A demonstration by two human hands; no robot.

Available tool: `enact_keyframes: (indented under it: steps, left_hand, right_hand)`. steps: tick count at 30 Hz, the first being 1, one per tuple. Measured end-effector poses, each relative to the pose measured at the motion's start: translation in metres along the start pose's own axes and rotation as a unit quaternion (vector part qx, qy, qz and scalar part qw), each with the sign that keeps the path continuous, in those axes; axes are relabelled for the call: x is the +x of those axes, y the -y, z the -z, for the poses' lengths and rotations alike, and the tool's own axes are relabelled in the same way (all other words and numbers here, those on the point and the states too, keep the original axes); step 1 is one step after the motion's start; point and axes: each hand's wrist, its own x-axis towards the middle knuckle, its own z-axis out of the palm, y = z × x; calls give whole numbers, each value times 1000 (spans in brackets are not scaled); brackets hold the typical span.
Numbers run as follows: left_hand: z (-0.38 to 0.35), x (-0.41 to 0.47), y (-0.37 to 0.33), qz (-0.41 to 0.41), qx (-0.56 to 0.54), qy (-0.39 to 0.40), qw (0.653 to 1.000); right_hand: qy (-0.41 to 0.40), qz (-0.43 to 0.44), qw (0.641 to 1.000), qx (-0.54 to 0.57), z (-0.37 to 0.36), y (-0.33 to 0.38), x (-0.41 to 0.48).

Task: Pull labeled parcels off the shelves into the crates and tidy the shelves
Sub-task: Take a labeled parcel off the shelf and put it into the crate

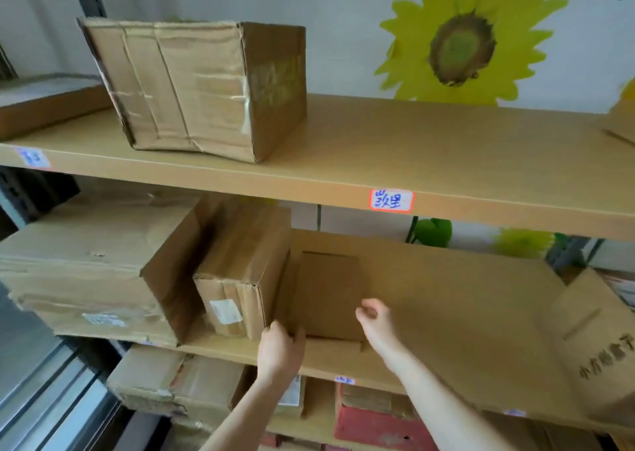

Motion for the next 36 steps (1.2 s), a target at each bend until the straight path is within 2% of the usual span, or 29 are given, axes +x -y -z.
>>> enact_keyframes:
  steps: [3,5,8,12,15,17,19,21,24,30,36]
  left_hand:
    - [-4,13,-1,2,13,23,1000]
    - [-3,15,-5,-5,-47,35,998]
    - [0,17,-17,-14,-165,23,986]
    - [4,10,-40,-46,-320,72,943]
    - [1,0,-55,-86,-377,171,906]
    - [0,-5,-58,-105,-362,193,906]
    - [3,-4,-53,-117,-357,138,916]
    - [6,0,-42,-119,-317,91,937]
    - [7,4,-31,-65,-251,121,958]
    - [-1,-10,-32,-49,-283,157,945]
    - [-43,-71,-39,-61,-268,207,939]
  right_hand:
    - [-9,-2,999,-49,-16,-2,19]
    - [-18,-4,997,-71,-19,-3,19]
    - [2,-32,999,-39,-10,7,16]
    - [85,-147,981,90,11,33,4]
    - [120,-125,980,96,20,47,-10]
    - [59,-104,984,129,25,43,-16]
    - [-25,-102,981,164,29,32,-19]
    - [-58,-112,969,210,34,25,-26]
    - [-53,-116,956,263,37,19,-40]
    - [-71,-133,947,283,42,5,-67]
    - [-257,-102,901,335,62,-53,-139]
